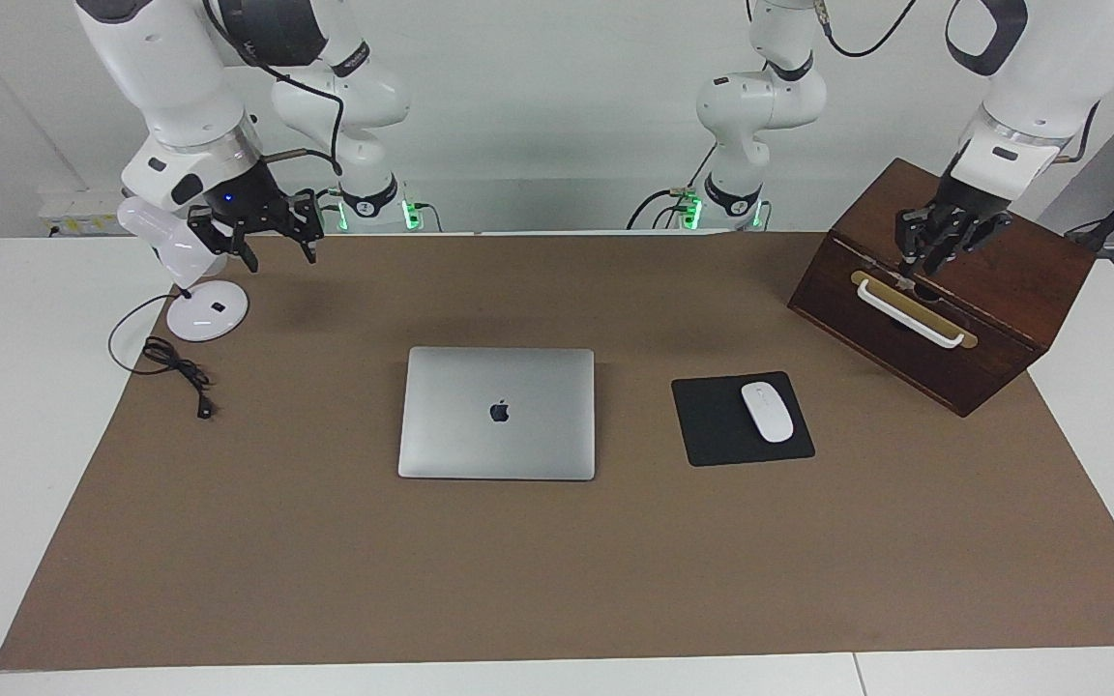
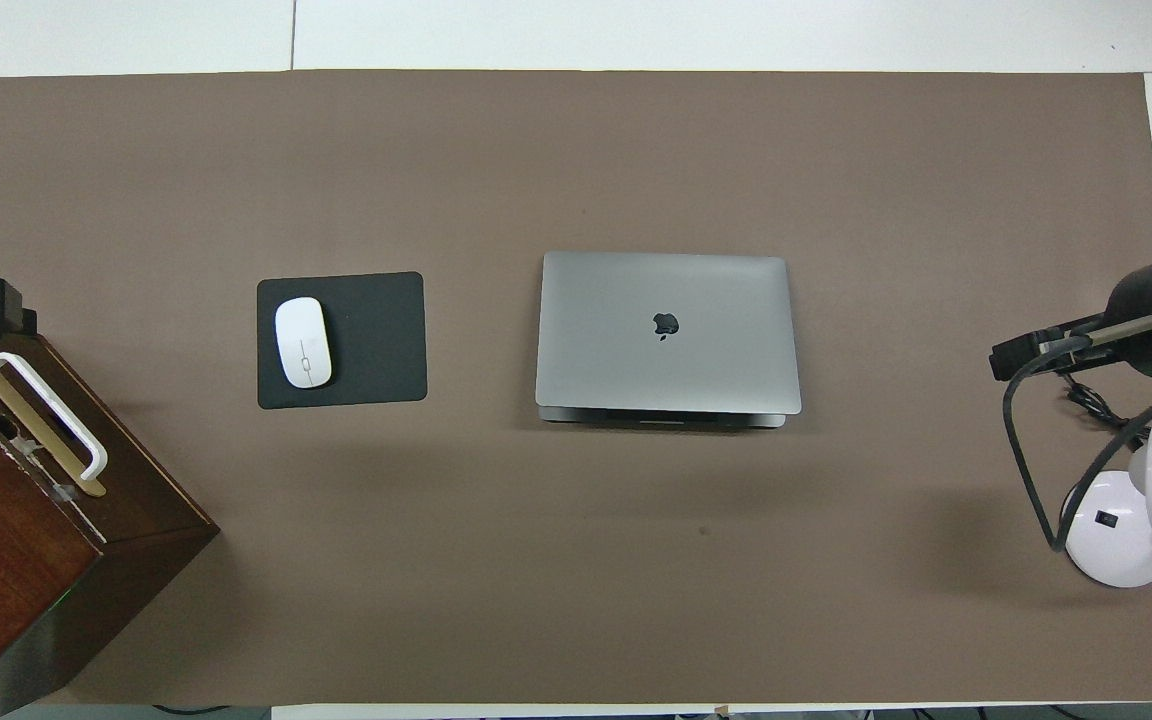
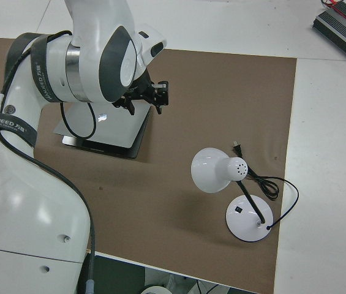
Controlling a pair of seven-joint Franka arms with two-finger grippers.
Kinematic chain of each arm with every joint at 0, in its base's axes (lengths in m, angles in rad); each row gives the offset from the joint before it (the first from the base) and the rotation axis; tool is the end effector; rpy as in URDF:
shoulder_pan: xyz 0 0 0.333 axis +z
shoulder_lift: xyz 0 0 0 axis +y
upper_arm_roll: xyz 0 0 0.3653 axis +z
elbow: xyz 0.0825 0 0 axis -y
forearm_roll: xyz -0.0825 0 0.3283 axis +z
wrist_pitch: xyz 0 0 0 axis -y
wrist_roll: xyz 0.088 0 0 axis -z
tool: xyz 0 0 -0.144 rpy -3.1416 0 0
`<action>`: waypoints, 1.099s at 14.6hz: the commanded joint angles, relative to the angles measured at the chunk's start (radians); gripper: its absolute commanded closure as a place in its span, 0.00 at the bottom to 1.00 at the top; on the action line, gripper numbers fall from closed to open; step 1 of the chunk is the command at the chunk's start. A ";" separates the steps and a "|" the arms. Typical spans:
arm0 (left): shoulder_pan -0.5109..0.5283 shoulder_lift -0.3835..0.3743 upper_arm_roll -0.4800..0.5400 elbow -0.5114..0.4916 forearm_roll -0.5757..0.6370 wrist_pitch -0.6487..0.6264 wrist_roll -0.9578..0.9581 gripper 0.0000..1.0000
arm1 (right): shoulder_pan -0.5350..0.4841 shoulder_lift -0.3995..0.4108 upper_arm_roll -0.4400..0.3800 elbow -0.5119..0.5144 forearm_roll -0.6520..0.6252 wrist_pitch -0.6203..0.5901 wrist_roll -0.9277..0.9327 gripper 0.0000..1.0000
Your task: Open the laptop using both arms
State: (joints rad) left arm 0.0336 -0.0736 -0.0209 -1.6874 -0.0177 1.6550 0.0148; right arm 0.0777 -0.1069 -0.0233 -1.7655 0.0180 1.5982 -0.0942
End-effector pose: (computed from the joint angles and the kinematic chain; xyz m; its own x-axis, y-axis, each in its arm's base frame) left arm 0.4808 0.0033 0.6314 0.9991 -0.0006 0.0414 -0.0013 -0.9999 0.0155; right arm 0.4557 0.0267 0.6094 0.9873 0.1477 -0.0582 0.1464 -0.9889 -0.0260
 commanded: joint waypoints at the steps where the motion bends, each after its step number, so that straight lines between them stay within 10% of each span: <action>1: 0.003 -0.012 0.006 -0.011 -0.016 -0.001 -0.010 1.00 | 0.019 -0.046 0.003 -0.075 0.028 0.032 0.136 0.27; 7: -0.055 -0.012 0.004 -0.023 -0.016 0.060 -0.010 1.00 | 0.045 -0.062 0.003 -0.121 0.157 0.037 0.477 0.27; 16: -0.198 -0.170 -0.004 -0.450 -0.021 0.606 0.004 1.00 | 0.109 -0.148 0.006 -0.331 0.345 0.261 0.844 0.27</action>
State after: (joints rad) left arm -0.1261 -0.1414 -0.0366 -1.9721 -0.0271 2.1395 0.0138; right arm 0.1802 -0.1947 -0.0185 -2.0061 0.3088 1.7920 0.6876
